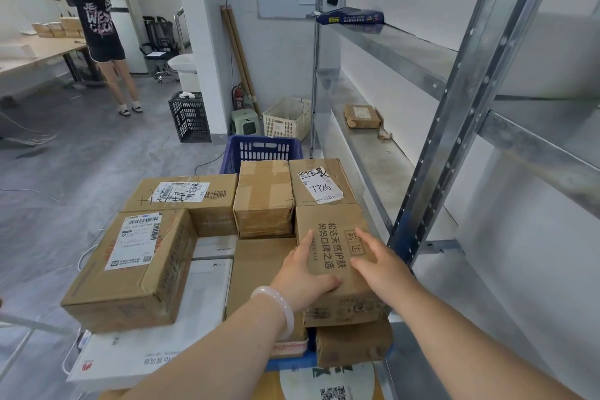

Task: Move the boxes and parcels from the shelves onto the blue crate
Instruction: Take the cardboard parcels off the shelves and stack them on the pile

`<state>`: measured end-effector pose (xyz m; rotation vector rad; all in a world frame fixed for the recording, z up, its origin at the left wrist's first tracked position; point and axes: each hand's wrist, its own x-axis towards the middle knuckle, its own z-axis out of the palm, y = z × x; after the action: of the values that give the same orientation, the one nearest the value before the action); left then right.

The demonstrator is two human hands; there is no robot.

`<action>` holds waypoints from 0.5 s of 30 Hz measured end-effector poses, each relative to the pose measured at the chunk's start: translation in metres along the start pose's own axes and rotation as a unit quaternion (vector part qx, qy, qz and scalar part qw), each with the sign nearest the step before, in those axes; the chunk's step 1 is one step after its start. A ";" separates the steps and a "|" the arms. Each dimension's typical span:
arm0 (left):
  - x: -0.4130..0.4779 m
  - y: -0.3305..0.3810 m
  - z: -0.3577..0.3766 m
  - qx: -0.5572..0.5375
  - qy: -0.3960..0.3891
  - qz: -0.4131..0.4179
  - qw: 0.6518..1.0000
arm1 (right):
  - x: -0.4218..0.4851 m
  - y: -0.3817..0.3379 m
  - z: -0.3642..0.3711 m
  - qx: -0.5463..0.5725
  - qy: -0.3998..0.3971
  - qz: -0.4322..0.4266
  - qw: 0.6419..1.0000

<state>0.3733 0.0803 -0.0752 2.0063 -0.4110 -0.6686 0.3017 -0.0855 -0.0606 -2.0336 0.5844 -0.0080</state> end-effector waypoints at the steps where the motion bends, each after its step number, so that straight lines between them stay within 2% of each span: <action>1: -0.002 0.001 -0.003 0.001 0.002 -0.001 1.000 | 0.000 -0.002 0.001 0.003 -0.001 -0.004 1.000; 15: -0.037 -0.030 -0.060 -0.034 0.047 -0.019 0.998 | -0.007 -0.036 0.064 0.025 -0.046 -0.047 0.998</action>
<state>0.3814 0.1560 -0.0662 1.9758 -0.2914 -0.6017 0.3260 -0.0155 -0.0626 -2.0004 0.4272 0.0141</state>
